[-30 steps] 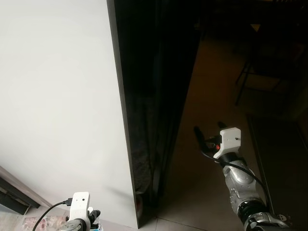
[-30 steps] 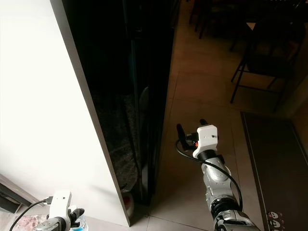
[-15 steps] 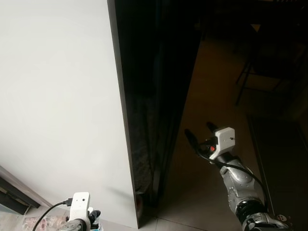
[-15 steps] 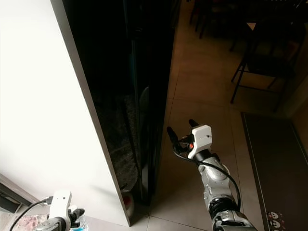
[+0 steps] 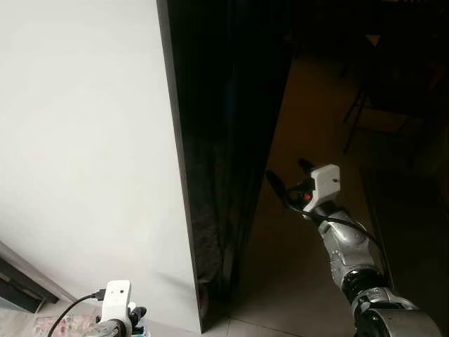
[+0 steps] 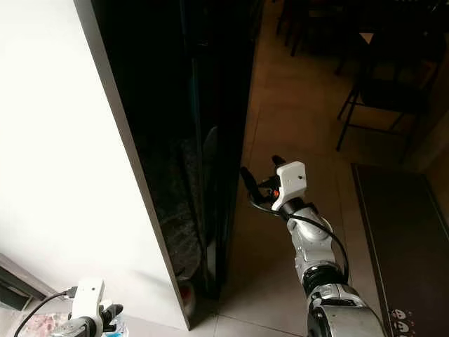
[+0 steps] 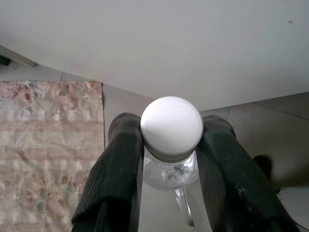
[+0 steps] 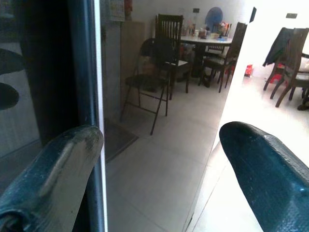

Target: Restocking fridge

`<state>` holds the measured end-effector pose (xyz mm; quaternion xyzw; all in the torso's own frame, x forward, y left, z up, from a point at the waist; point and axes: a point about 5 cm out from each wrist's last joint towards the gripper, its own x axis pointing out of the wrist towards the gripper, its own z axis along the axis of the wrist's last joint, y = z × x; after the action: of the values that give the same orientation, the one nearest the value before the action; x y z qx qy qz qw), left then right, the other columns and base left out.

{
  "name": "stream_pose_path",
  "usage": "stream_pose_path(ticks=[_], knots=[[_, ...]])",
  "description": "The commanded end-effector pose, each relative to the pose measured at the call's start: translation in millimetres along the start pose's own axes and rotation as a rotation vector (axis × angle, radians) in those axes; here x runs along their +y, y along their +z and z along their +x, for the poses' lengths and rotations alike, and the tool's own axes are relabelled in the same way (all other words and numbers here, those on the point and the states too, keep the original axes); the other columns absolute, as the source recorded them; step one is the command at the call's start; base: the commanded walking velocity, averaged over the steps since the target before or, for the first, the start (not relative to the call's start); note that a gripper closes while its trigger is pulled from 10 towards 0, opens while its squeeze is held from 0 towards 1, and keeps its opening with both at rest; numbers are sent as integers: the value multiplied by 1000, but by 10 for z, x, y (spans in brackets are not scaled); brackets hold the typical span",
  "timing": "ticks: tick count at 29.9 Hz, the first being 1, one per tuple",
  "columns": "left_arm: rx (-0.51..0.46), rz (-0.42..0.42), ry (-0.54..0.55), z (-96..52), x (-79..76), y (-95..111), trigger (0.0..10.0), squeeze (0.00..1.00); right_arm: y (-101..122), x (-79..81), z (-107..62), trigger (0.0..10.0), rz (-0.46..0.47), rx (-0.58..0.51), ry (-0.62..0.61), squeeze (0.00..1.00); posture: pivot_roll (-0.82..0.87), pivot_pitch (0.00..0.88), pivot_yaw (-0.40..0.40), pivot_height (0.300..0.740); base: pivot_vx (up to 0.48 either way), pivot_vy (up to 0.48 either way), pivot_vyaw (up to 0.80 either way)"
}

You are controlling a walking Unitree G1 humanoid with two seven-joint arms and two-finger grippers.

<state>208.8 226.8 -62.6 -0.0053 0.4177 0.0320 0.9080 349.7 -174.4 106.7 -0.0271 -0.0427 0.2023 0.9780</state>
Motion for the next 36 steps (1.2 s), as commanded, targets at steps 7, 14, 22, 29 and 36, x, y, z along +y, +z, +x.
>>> stream_pose_path(ticks=[7,14,22,29,36], knots=[[4,1,0,2,-13,-8,10000,0,60,0,81,10000,-12,26,57,0,10,0,-28,740,0,0,0],[6,4,-2,1,-10,-8,10000,0,78,-27,108,10000,-51,44,26,0,11,0,-25,740,0,0,0],[9,9,-4,1,-8,-10,10000,0,194,-236,106,10000,-120,20,-145,0,10,0,-24,740,0,0,0],[13,7,-7,1,-9,-14,10000,0,186,-283,89,10000,-160,37,-197,0,14,0,-26,740,0,0,0],[17,8,-10,0,-9,-17,10000,0,125,-341,33,10000,-147,66,-268,0,12,0,-26,740,0,0,0]])
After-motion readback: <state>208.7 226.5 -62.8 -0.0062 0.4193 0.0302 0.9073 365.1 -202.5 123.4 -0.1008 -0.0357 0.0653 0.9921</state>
